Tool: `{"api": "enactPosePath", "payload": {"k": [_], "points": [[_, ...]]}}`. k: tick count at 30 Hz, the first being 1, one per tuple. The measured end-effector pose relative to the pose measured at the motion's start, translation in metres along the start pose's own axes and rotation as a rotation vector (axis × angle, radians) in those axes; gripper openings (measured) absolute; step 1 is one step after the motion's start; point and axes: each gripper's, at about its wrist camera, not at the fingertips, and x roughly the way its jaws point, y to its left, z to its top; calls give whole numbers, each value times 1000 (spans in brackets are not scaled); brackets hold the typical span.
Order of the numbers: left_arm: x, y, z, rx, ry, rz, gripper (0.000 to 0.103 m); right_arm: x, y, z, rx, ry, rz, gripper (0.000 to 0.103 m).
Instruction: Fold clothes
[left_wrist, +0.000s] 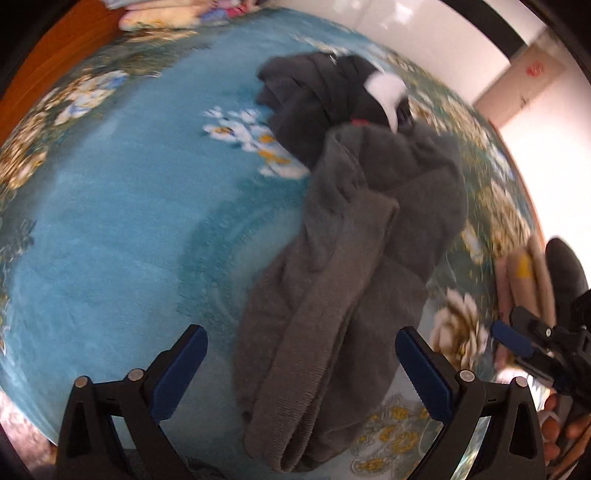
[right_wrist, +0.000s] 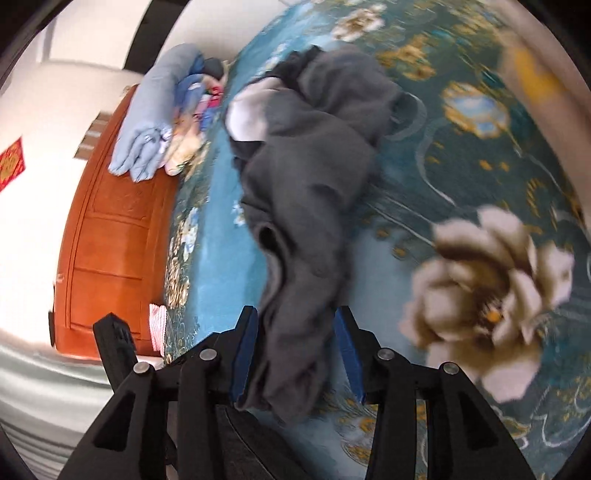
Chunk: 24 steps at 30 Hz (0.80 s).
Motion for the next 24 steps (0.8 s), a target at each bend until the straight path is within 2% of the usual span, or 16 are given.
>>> {"api": "enactPosePath", "payload": {"k": [2,6,7,8,10,12,17,18,19,20,22,23,24], "points": [[10,-13,-3,69,44,73,101,3,-13,-4,36,5,1,45],[24,-26,-8,143,105,161,97,8,-23,-9,61,21,13,45],[27,-28,-9,157,120,183,93,9,-24,-10,60,25,12,45],[30,-29,-9,161,133,192,83,11,-25,-10,63,28,11,45],[36,-29,-9,160,154,200,77,13,-26,-11,72,35,22,45],[41,-29,-9,159,176,207,77,16,-26,-12,74,43,29,45],[45,-53,-16,297,171,279,74,22,-28,-13,81,61,26,45],[44,-51,-15,289,172,281,71,20,-29,-13,85,60,26,45],[39,-44,-13,253,176,257,61,19,-30,-13,83,58,25,45],[35,-35,-10,209,181,226,53,18,-31,-13,82,56,24,45],[22,-14,-5,137,189,142,45,15,-34,-13,80,53,16,45],[15,-2,-2,110,192,107,37,13,-36,-13,80,51,10,45],[8,6,0,101,192,101,32,13,-38,-13,86,49,5,45]]}}
